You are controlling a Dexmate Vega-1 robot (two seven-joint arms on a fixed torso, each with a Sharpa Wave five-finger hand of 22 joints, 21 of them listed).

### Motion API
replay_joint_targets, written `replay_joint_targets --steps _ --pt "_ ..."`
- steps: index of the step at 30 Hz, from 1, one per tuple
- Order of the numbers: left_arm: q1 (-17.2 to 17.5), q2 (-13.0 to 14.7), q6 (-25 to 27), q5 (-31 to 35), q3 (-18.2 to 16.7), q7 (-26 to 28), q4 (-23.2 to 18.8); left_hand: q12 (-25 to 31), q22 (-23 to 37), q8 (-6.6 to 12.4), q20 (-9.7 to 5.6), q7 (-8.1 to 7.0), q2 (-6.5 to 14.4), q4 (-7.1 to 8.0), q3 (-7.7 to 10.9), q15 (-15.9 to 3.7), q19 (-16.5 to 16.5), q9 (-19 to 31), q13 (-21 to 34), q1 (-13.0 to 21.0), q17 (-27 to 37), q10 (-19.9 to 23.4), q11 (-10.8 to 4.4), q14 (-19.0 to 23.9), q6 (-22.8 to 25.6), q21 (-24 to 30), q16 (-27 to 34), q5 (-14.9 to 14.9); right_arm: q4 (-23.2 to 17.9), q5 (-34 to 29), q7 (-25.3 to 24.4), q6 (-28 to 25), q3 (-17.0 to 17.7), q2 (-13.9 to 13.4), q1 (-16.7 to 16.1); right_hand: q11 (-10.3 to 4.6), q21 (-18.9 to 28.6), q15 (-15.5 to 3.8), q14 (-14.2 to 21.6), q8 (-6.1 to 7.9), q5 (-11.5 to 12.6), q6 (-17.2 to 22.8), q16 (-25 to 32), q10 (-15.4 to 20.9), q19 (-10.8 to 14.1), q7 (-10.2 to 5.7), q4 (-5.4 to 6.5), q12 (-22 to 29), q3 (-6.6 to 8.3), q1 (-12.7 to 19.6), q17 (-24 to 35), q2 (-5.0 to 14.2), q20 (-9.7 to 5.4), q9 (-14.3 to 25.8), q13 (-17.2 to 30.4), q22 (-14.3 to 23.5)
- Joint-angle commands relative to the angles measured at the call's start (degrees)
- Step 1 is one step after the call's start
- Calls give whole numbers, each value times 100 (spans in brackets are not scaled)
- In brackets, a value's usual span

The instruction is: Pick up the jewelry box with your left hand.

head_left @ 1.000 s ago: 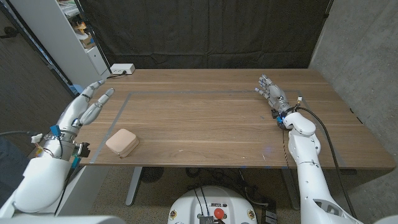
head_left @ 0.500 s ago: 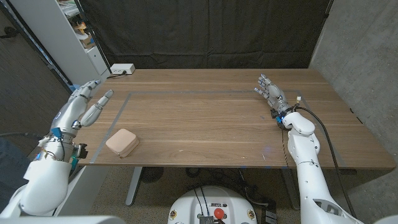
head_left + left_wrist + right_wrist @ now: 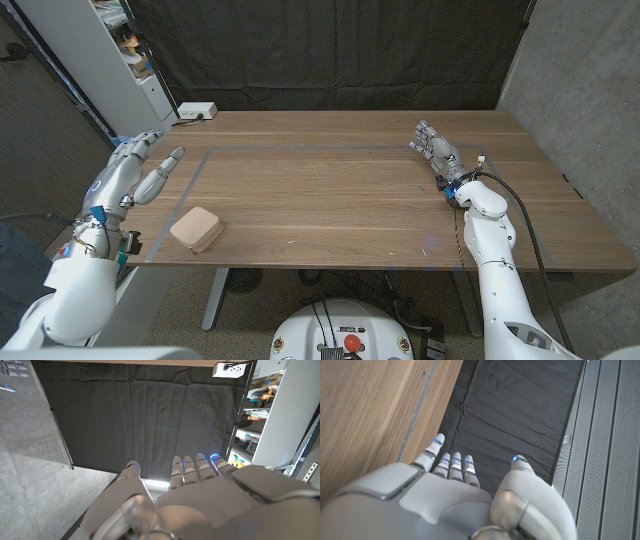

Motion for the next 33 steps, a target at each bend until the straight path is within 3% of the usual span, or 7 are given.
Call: replay_joint_targets --steps 1,21,33 --pt "92 107 245 395 112 122 -91 13 26 30 -8 13 -8 -41 33 28 9 9 25 78 18 37 17 39 48 -19 26 31 69 4 -10 -2 7 7 39 9 -28 -5 28 -24 42 -44 16 27 54 -16 -7 -11 -8 -4 17 17 31 10 5 19" --pt "329 116 577 722 174 317 -210 -7 19 -10 46 -5 -70 -205 78 103 29 13 31 258 13 32 87 42 -23 -34 -2 60 134 -19 -31 -10 -46 11 87 7 -70 -3 30 -19 44 -52 16 21 69 -14 -18 -19 -14 -6 7 19 36 10 6 20" --pt "451 145 883 1052 312 374 -330 -13 13 -50 220 27 -266 -512 118 252 131 25 53 581 18 43 156 82 -212 -32 -10 93 261 -14 15 17 -60 -39 153 3 -100 3 26 -15 45 -51 15 24 74 -15 -23 -21 -21 -11 2 19 45 10 7 20"
